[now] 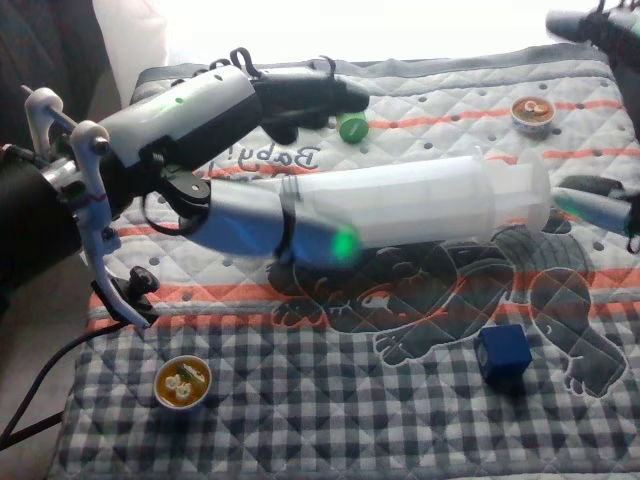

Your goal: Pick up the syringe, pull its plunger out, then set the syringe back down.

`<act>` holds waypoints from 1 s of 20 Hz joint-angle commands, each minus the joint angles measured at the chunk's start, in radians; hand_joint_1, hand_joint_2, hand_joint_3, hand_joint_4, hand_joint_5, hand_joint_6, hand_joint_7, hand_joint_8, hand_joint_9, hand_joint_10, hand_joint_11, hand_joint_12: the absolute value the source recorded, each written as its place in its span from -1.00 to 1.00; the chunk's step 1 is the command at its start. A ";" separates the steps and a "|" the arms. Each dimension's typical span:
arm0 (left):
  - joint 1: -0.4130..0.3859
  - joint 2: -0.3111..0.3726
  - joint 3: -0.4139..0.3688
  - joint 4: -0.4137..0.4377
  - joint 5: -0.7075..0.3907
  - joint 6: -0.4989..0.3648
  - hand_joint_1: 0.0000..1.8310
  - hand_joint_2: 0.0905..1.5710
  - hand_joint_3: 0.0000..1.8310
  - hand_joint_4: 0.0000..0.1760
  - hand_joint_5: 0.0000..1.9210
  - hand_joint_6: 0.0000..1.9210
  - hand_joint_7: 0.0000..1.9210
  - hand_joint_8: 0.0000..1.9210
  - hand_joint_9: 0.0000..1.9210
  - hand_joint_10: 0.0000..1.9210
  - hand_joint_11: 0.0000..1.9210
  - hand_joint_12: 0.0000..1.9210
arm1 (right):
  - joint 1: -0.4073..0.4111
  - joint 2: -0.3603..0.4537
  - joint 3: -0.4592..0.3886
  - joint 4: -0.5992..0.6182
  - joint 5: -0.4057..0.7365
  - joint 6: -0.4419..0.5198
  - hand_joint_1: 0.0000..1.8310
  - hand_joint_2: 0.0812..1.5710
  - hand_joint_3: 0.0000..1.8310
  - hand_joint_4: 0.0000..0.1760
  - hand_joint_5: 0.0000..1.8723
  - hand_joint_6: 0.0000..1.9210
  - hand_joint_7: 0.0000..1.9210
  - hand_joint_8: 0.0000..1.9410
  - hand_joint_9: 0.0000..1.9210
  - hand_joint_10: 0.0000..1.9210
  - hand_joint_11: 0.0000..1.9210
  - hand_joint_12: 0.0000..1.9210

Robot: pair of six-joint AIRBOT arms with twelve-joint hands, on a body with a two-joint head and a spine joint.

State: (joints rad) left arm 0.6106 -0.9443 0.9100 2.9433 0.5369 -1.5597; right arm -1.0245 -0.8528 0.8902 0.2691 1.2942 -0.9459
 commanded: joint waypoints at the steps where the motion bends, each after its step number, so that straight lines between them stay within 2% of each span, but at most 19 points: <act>1: -0.012 -0.004 0.002 0.008 0.121 -0.003 -0.11 0.03 -0.98 -1.00 -0.65 -0.94 -0.66 -0.99 -0.83 -0.63 -1.00 0.37 | 0.013 0.001 -0.001 -0.011 0.118 0.003 0.03 0.13 -0.95 -1.00 -0.54 -0.80 -0.49 -0.86 -0.74 -0.42 -1.00 0.26; 5: -0.007 -0.004 0.001 -0.001 0.136 -0.003 -0.10 0.04 -1.00 -1.00 -0.64 -0.98 -0.68 -1.00 -0.83 -0.71 -1.00 0.32 | 0.011 0.001 -0.002 -0.010 0.118 0.003 0.04 0.16 -0.99 -1.00 -0.49 -0.85 -0.44 -0.91 -0.72 -0.38 -1.00 0.29; 7: -0.010 -0.003 0.000 0.004 0.138 -0.003 -0.05 0.01 -1.00 -1.00 -0.62 -0.97 -0.68 -1.00 -0.83 -0.72 -1.00 0.35 | 0.010 0.001 -0.002 -0.009 0.118 0.003 0.04 0.15 -0.99 -1.00 -0.48 -0.85 -0.43 -0.91 -0.71 -0.37 -1.00 0.31; 10: -0.061 -0.022 0.023 0.049 0.076 -0.003 -0.02 -0.04 -1.00 -1.00 -0.60 -0.98 -0.70 -1.00 -0.81 -0.74 -1.00 0.30 | 0.010 0.000 -0.001 -0.009 0.118 0.003 0.05 0.17 -0.99 -1.00 -0.49 -0.87 -0.43 -0.94 -0.71 -0.42 -1.00 0.32; 12: -0.123 -0.061 0.064 0.069 -0.012 -0.003 -0.03 -0.09 -1.00 -1.00 -0.60 -0.99 -0.72 -1.00 -0.83 -0.78 -1.00 0.14 | 0.010 0.000 -0.001 -0.009 0.118 0.003 0.01 0.19 -0.99 -1.00 -0.48 -0.87 -0.43 -0.94 -0.71 -0.41 -1.00 0.34; 14: -0.163 -0.105 0.109 0.069 -0.098 0.016 -0.06 -0.12 -1.00 -1.00 -0.60 -1.00 -0.71 -1.00 -0.78 -0.77 -1.00 0.22 | 0.010 -0.003 0.001 -0.010 0.118 0.003 0.01 0.16 -1.00 -1.00 -0.48 -0.87 -0.41 -0.95 -0.69 -0.42 -1.00 0.36; 17: -0.200 -0.184 0.167 0.069 -0.216 0.109 -0.04 -0.14 -1.00 -1.00 -0.58 -0.99 -0.63 -0.98 -0.71 -0.75 -1.00 0.35 | 0.010 -0.006 0.003 -0.010 0.118 0.003 -0.03 0.18 -1.00 -1.00 -0.46 -0.87 -0.39 -0.97 -0.62 -0.51 -1.00 0.35; 18: -0.205 -0.212 0.195 0.069 -0.245 0.111 -0.04 -0.12 -1.00 -1.00 -0.62 -0.99 -0.66 -0.99 -0.75 -0.79 -1.00 0.23 | 0.010 -0.006 0.003 -0.010 0.118 0.003 -0.03 0.16 -1.00 -1.00 -0.44 -0.87 -0.38 -0.97 -0.62 -0.53 -1.00 0.31; 19: -0.206 -0.245 0.228 0.069 -0.274 0.111 -0.04 -0.12 -1.00 -1.00 -0.61 -0.99 -0.64 -0.99 -0.72 -0.80 -1.00 0.24 | 0.010 -0.006 0.004 -0.010 0.118 0.003 -0.03 0.16 -1.00 -1.00 -0.45 -0.87 -0.38 -0.98 -0.62 -0.54 -1.00 0.30; 20: -0.207 -0.274 0.259 0.069 -0.303 0.111 -0.08 -0.10 -1.00 -1.00 -0.63 -1.00 -0.66 -1.00 -0.71 -0.81 -1.00 0.38 | 0.010 -0.006 0.004 -0.011 0.118 0.003 -0.02 0.16 -1.00 -1.00 -0.47 -0.88 -0.39 -0.98 -0.63 -0.55 -1.00 0.28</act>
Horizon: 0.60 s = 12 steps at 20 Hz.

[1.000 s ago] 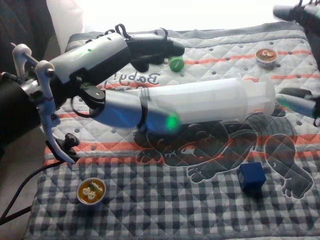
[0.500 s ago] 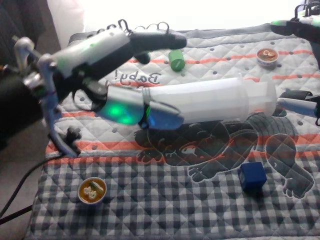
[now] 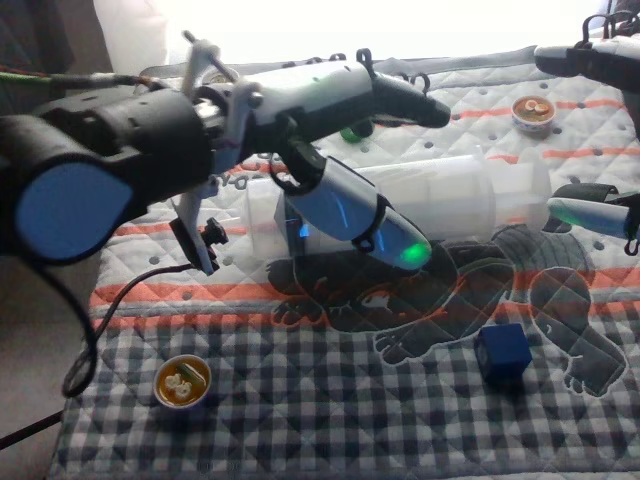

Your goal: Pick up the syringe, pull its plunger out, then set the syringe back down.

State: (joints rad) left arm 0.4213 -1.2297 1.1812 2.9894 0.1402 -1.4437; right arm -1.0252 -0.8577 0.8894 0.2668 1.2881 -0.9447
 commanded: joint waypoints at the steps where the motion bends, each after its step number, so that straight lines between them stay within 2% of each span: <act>1: -0.019 -0.011 0.012 0.023 0.073 -0.005 -0.10 -0.08 -0.99 -1.00 -0.65 -1.00 -0.66 -1.00 -0.70 -0.80 -1.00 0.47 | 0.011 -0.001 0.005 -0.009 0.124 0.002 -0.02 0.17 -1.00 -1.00 -0.47 -0.89 -0.39 -0.98 -0.64 -0.56 -1.00 0.25; 2: -0.019 -0.039 0.041 0.023 0.041 -0.005 -0.09 -0.06 -0.99 -1.00 -0.65 -1.00 -0.66 -1.00 -0.71 -0.79 -1.00 0.52 | 0.011 -0.001 0.005 -0.009 0.124 0.002 -0.02 0.17 -1.00 -1.00 -0.46 -0.88 -0.39 -0.98 -0.63 -0.57 -1.00 0.24; 6: -0.018 -0.129 0.144 0.019 -0.041 -0.006 -0.08 -0.02 -0.99 -1.00 -0.63 -1.00 -0.63 -0.99 -0.70 -0.77 -1.00 0.37 | 0.011 -0.002 0.006 -0.012 0.124 0.002 -0.01 0.17 -1.00 -1.00 -0.45 -0.88 -0.38 -0.98 -0.63 -0.57 -1.00 0.24; 7: -0.016 -0.139 0.156 0.019 -0.051 -0.006 -0.08 -0.01 -0.99 -1.00 -0.65 -1.00 -0.64 -1.00 -0.71 -0.76 -1.00 0.40 | 0.011 -0.002 0.006 -0.012 0.124 0.002 -0.01 0.18 -1.00 -1.00 -0.45 -0.88 -0.38 -0.98 -0.64 -0.57 -1.00 0.19; 8: -0.011 -0.159 0.180 0.017 -0.069 -0.006 -0.08 -0.01 -1.00 -1.00 -0.62 -1.00 -0.62 -1.00 -0.73 -0.64 -1.00 0.50 | 0.011 -0.002 0.006 -0.013 0.124 0.002 -0.01 0.18 -1.00 -1.00 -0.44 -0.88 -0.37 -0.98 -0.62 -0.57 -1.00 0.21; 9: -0.003 -0.178 0.201 0.016 -0.084 -0.007 -0.10 -0.02 -1.00 -1.00 -0.58 -1.00 -0.55 -0.97 -0.87 -0.02 -0.99 0.85 | 0.011 -0.002 0.006 -0.013 0.124 0.002 -0.03 0.19 -1.00 -1.00 -0.44 -0.88 -0.36 -0.98 -0.61 -0.58 -1.00 0.23; 10: 0.004 -0.194 0.222 0.012 -0.099 -0.007 -0.12 -0.06 -1.00 -1.00 -0.52 -0.99 -0.46 -0.90 -0.85 0.34 -0.82 0.97 | 0.012 -0.002 0.006 -0.013 0.124 0.002 -0.02 0.19 -1.00 -1.00 -0.43 -0.88 -0.35 -0.98 -0.60 -0.58 -1.00 0.23; 11: 0.014 -0.212 0.247 0.009 -0.118 -0.007 -0.08 -0.07 -1.00 -1.00 -0.53 -1.00 -0.56 -0.72 -0.93 0.48 -0.88 0.99 | 0.012 -0.002 0.006 -0.014 0.124 0.002 -0.03 0.19 -1.00 -1.00 -0.42 -0.88 -0.34 -0.97 -0.59 -0.58 -1.00 0.25; 12: 0.022 -0.224 0.264 0.007 -0.131 -0.008 -0.03 -0.04 -1.00 -1.00 -0.52 -1.00 -0.62 -0.53 -0.88 0.59 -0.76 1.00 | 0.012 -0.002 0.006 -0.014 0.124 0.002 -0.04 0.21 -0.99 -1.00 -0.40 -0.88 -0.33 -0.97 -0.57 -0.58 -1.00 0.27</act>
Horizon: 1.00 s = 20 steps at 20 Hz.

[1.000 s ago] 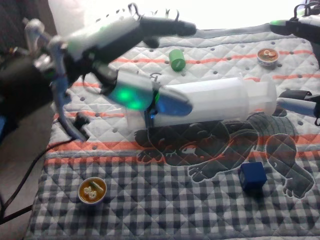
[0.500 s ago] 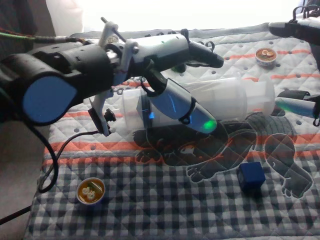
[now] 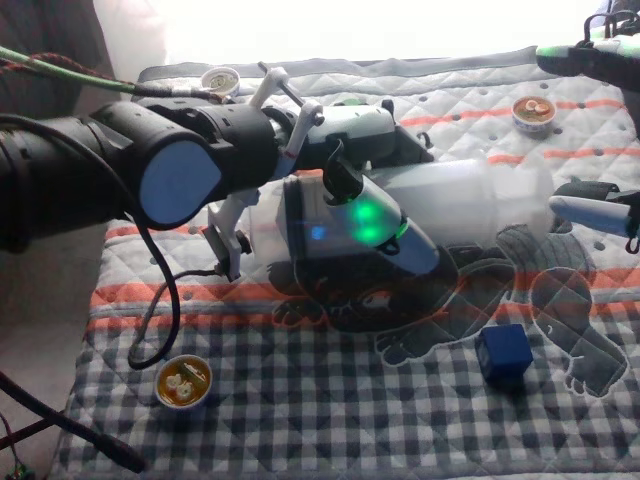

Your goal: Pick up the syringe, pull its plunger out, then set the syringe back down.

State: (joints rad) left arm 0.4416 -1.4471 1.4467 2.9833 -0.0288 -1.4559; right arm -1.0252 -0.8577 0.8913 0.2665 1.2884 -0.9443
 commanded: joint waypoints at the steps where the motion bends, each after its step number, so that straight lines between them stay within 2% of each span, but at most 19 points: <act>1: 0.010 -0.017 0.014 0.011 0.026 0.004 -0.03 0.02 -0.99 -1.00 -0.47 -0.99 -0.65 -0.33 -0.81 0.61 -0.67 1.00 | 0.012 -0.002 0.004 -0.014 0.124 0.002 -0.05 0.22 -0.99 -1.00 -0.40 -0.88 -0.32 -0.97 -0.55 -0.58 -1.00 0.30; 2: 0.019 -0.027 0.030 0.007 0.012 0.003 0.02 0.02 -1.00 -0.87 -0.41 -0.99 -0.67 -0.18 -0.79 0.63 -0.65 1.00 | 0.012 -0.002 0.004 -0.014 0.124 0.002 -0.03 0.24 -0.99 -1.00 -0.40 -0.89 -0.32 -0.97 -0.55 -0.59 -1.00 0.28; 3: 0.028 -0.035 0.043 0.007 0.005 -0.005 0.18 0.24 -0.97 -1.00 -0.19 -0.93 -0.64 0.18 -0.75 0.81 -0.58 1.00 | 0.012 -0.002 0.004 -0.015 0.124 0.002 0.01 0.26 -0.98 -1.00 -0.39 -0.89 -0.31 -0.97 -0.54 -0.58 -1.00 0.30; 4: 0.033 -0.038 0.051 0.007 0.001 -0.015 0.20 0.39 -0.99 -1.00 -0.07 -0.09 -0.57 0.41 -0.69 0.87 -0.61 1.00 | 0.013 -0.002 0.004 -0.015 0.125 0.002 0.04 0.28 -0.98 -1.00 -0.37 -0.89 -0.29 -0.97 -0.53 -0.58 -1.00 0.30; 5: 0.040 -0.040 0.059 0.007 -0.003 -0.027 0.28 0.51 -0.99 -1.00 -0.06 0.06 -0.42 0.64 -0.69 0.87 -0.66 1.00 | 0.013 -0.002 0.005 -0.015 0.125 0.003 0.07 0.28 -0.98 -1.00 -0.36 -0.89 -0.28 -0.97 -0.52 -0.57 -1.00 0.32; 6: 0.046 -0.040 0.062 0.007 -0.001 -0.031 0.31 0.52 -1.00 -1.00 -0.01 0.00 -0.37 0.66 -0.64 0.82 -0.67 1.00 | 0.013 -0.002 0.005 -0.015 0.126 0.005 0.09 0.29 -0.99 -1.00 -0.35 -0.89 -0.28 -0.97 -0.52 -0.57 -1.00 0.33; 7: 0.050 -0.039 0.066 0.007 0.007 -0.044 0.30 0.56 -1.00 -1.00 -0.06 0.06 -0.41 0.75 -0.69 0.91 -0.75 1.00 | 0.013 -0.002 0.005 -0.015 0.126 0.007 0.12 0.29 -0.99 -1.00 -0.34 -0.89 -0.27 -0.96 -0.50 -0.55 -1.00 0.35; 8: 0.053 -0.036 0.072 0.007 0.019 -0.066 0.30 0.56 -1.00 -1.00 -0.05 0.04 -0.39 0.74 -0.67 0.86 -0.78 1.00 | 0.013 -0.002 0.005 -0.015 0.127 0.007 0.13 0.30 -0.99 -1.00 -0.34 -0.89 -0.26 -0.96 -0.49 -0.55 -1.00 0.36; 9: 0.054 -0.030 0.077 0.007 0.035 -0.094 0.33 0.51 -1.00 -1.00 0.01 -0.11 -0.31 0.68 -0.57 0.81 -0.70 1.00 | 0.013 -0.002 0.005 -0.015 0.127 0.007 0.11 0.30 -0.99 -1.00 -0.34 -0.90 -0.27 -0.97 -0.50 -0.55 -1.00 0.35; 10: 0.053 -0.019 0.080 -0.002 0.056 -0.118 0.33 0.52 -1.00 -1.00 -0.02 -0.10 -0.31 0.71 -0.57 0.82 -0.70 1.00 | 0.013 -0.002 0.005 -0.015 0.127 0.008 0.09 0.30 -0.99 -1.00 -0.35 -0.91 -0.28 -0.97 -0.51 -0.57 -1.00 0.33; 11: 0.051 -0.007 0.078 -0.029 0.077 -0.118 0.32 0.53 -1.00 -1.00 -0.03 -0.01 -0.34 0.70 -0.59 0.79 -0.74 1.00 | 0.012 -0.002 0.005 -0.015 0.127 0.008 0.08 0.30 -0.99 -1.00 -0.36 -0.91 -0.31 -0.99 -0.55 -0.60 -1.00 0.26; 12: 0.048 0.017 0.067 -0.070 0.114 -0.118 0.31 0.53 -1.00 -1.00 -0.04 0.15 -0.35 0.58 -0.59 0.57 -0.80 0.87 | 0.012 -0.002 0.005 -0.015 0.127 0.008 0.05 0.29 -1.00 -1.00 -0.40 -0.94 -0.38 -1.00 -0.60 -0.69 -1.00 0.19; 14: 0.040 0.077 0.018 -0.117 0.192 -0.117 0.31 0.50 -1.00 -1.00 -0.03 0.17 -0.29 0.46 -0.49 0.39 -0.69 0.77 | 0.013 -0.002 0.005 -0.015 0.127 0.009 0.08 0.20 -1.00 -1.00 -0.51 -1.00 -0.57 -1.00 -0.68 -0.84 -1.00 0.05; 15: 0.034 0.117 -0.021 -0.123 0.235 -0.116 0.32 0.49 -1.00 -1.00 0.00 0.08 -0.28 0.48 -0.47 0.34 -0.70 0.73 | 0.014 -0.003 0.006 -0.014 0.131 0.017 0.06 0.18 -1.00 -1.00 -0.64 -0.99 -0.75 -1.00 -0.81 -0.92 -1.00 -0.25; 16: 0.032 0.156 -0.060 -0.124 0.271 -0.116 0.32 0.50 -1.00 -1.00 -0.02 0.12 -0.30 0.49 -0.48 0.30 -0.73 0.75 | 0.014 -0.007 0.008 -0.014 0.138 0.028 0.01 0.14 -1.00 -1.00 -0.75 -1.00 -0.86 -1.00 -0.87 -0.96 -1.00 -0.43; 17: 0.029 0.226 -0.137 -0.110 0.338 -0.115 0.32 0.49 -1.00 -1.00 0.00 0.10 -0.28 0.46 -0.45 0.33 -0.68 0.81 | 0.020 -0.022 0.020 -0.014 0.150 0.066 -0.06 0.10 -1.00 -1.00 -0.89 -0.99 -0.98 -1.00 -0.98 -1.00 -1.00 -0.68; 18: 0.028 0.241 -0.154 -0.101 0.348 -0.114 0.32 0.49 -1.00 -1.00 0.00 0.10 -0.28 0.46 -0.45 0.33 -0.68 0.81 | 0.022 -0.025 0.024 -0.014 0.152 0.077 -0.06 0.10 -1.00 -1.00 -0.89 -0.99 -0.98 -1.00 -0.98 -1.00 -1.00 -0.68; 19: 0.028 0.267 -0.186 -0.083 0.370 -0.114 0.33 0.50 -1.00 -1.00 -0.01 -0.01 -0.30 0.61 -0.45 0.61 -0.54 0.96 | 0.027 -0.033 0.030 -0.015 0.157 0.086 -0.02 0.11 -1.00 -1.00 -0.94 -1.00 -1.00 -1.00 -1.00 -1.00 -1.00 -0.81; 20: 0.028 0.298 -0.224 -0.060 0.392 -0.114 0.33 0.52 -1.00 -1.00 -0.03 -0.02 -0.31 0.68 -0.47 0.76 -0.47 0.99 | 0.037 -0.040 0.031 -0.015 0.161 0.086 -0.02 0.09 -1.00 -1.00 -0.95 -1.00 -1.00 -1.00 -1.00 -1.00 -1.00 -0.75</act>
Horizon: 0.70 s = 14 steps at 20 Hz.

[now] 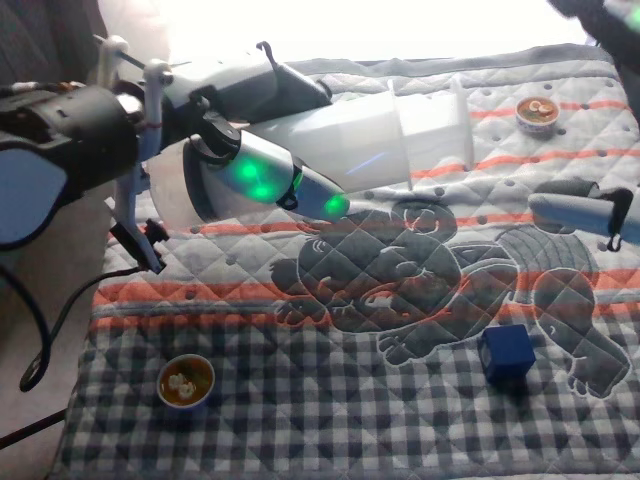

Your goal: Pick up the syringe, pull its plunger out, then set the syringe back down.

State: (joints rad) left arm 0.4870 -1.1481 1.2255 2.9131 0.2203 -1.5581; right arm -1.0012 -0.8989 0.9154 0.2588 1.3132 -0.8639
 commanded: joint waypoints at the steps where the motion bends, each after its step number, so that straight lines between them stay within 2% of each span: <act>1: -0.018 0.016 -0.024 0.026 0.156 -0.012 0.31 0.51 -1.00 -1.00 -0.03 0.11 -0.30 0.53 -0.53 0.57 -0.67 1.00 | 0.019 -0.004 0.009 -0.008 0.137 0.006 -0.06 0.05 -1.00 -1.00 -0.97 -0.99 -1.00 -1.00 -1.00 -1.00 -1.00 -0.58; 2: -0.020 0.038 -0.052 0.043 0.170 -0.012 0.31 0.51 -1.00 -1.00 -0.03 0.18 -0.30 0.46 -0.57 0.45 -0.80 1.00 | 0.027 -0.012 0.013 -0.010 0.137 0.013 0.00 0.03 -1.00 -1.00 -0.95 -0.99 -0.98 -1.00 -0.98 -0.99 -1.00 -0.21; 3: -0.023 0.059 -0.080 0.066 0.185 -0.012 0.31 0.53 -1.00 -1.00 -0.06 0.22 -0.36 0.53 -0.63 0.51 -0.82 1.00 | 0.033 -0.030 0.033 -0.017 0.137 0.065 -0.03 0.05 -1.00 -1.00 -0.91 -0.98 -0.95 -0.99 -0.95 -0.98 -1.00 -0.08; 4: -0.026 0.069 -0.093 0.079 0.190 -0.011 0.31 0.53 -1.00 -1.00 -0.06 0.22 -0.36 0.53 -0.63 0.51 -0.82 1.00 | 0.035 -0.047 0.054 -0.026 0.137 0.116 -0.03 0.05 -1.00 -1.00 -0.91 -0.98 -0.95 -0.99 -0.95 -0.98 -1.00 -0.08; 5: -0.031 0.079 -0.108 0.097 0.193 -0.011 0.31 0.53 -1.00 -1.00 -0.04 0.15 -0.35 0.58 -0.61 0.66 -0.72 1.00 | 0.036 -0.068 0.078 -0.030 0.136 0.171 0.04 0.04 -1.00 -1.00 -0.87 -0.97 -0.92 -0.98 -0.91 -0.97 -1.00 0.02; 6: -0.039 0.084 -0.123 0.099 0.196 -0.006 0.31 0.53 -1.00 -1.00 -0.04 0.19 -0.34 0.51 -0.62 0.63 -0.72 1.00 | 0.041 -0.083 0.091 -0.030 0.127 0.189 0.01 0.04 -1.00 -1.00 -0.83 -0.96 -0.90 -0.99 -0.87 -0.95 -1.00 0.03; 7: -0.041 0.086 -0.129 0.099 0.200 -0.001 0.31 0.53 -1.00 -1.00 -0.05 0.24 -0.34 0.47 -0.59 0.45 -0.85 0.91 | 0.047 -0.088 0.095 -0.030 0.117 0.189 -0.05 0.03 -1.00 -1.00 -0.82 -0.97 -0.88 -0.99 -0.84 -0.94 -1.00 0.06; 8: -0.042 0.089 -0.138 0.099 0.206 0.011 0.32 0.51 -1.00 -1.00 -0.03 0.21 -0.31 0.43 -0.54 0.40 -0.83 0.91 | 0.057 -0.096 0.100 -0.033 0.101 0.189 -0.05 0.02 -1.00 -1.00 -0.81 -0.97 -0.85 -0.98 -0.82 -0.93 -1.00 0.08; 9: -0.043 0.090 -0.142 0.099 0.208 0.019 0.31 0.52 -1.00 -1.00 -0.03 0.19 -0.33 0.48 -0.57 0.46 -0.81 0.96 | 0.065 -0.102 0.104 -0.040 0.091 0.189 -0.09 0.01 -1.00 -1.00 -0.80 -0.97 -0.79 -0.97 -0.76 -0.91 -1.00 0.21; 12: -0.047 0.089 -0.147 0.099 0.208 0.031 0.30 0.54 -1.00 -1.00 -0.07 0.29 -0.36 0.47 -0.64 0.47 -0.83 0.97 | 0.096 -0.130 0.116 -0.064 0.057 0.189 -0.02 0.02 -1.00 -1.00 -0.77 -0.98 -0.74 -0.98 -0.72 -0.91 -1.00 0.27; 13: -0.047 0.089 -0.147 0.099 0.209 0.031 0.15 0.57 -0.96 -1.00 -0.17 0.04 -0.41 0.17 -0.99 -0.94 -0.99 1.00 | 0.104 -0.141 0.119 -0.072 0.047 0.189 -0.02 0.02 -1.00 -1.00 -0.74 -0.98 -0.70 -0.98 -0.70 -0.91 -1.00 0.34; 14: -0.048 0.087 -0.147 0.099 0.209 0.031 0.27 0.54 -0.98 -1.00 -0.08 0.22 -0.36 0.39 -1.00 -0.99 -1.00 1.00 | 0.111 -0.151 0.122 -0.079 0.038 0.190 -0.02 0.01 -1.00 -1.00 -0.73 -0.98 -0.69 -0.98 -0.68 -0.91 -1.00 0.37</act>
State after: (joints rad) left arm 0.4591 -1.0622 1.0782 2.9929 0.2905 -1.5200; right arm -0.9085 -1.0504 1.0355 0.1963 1.2446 -0.6815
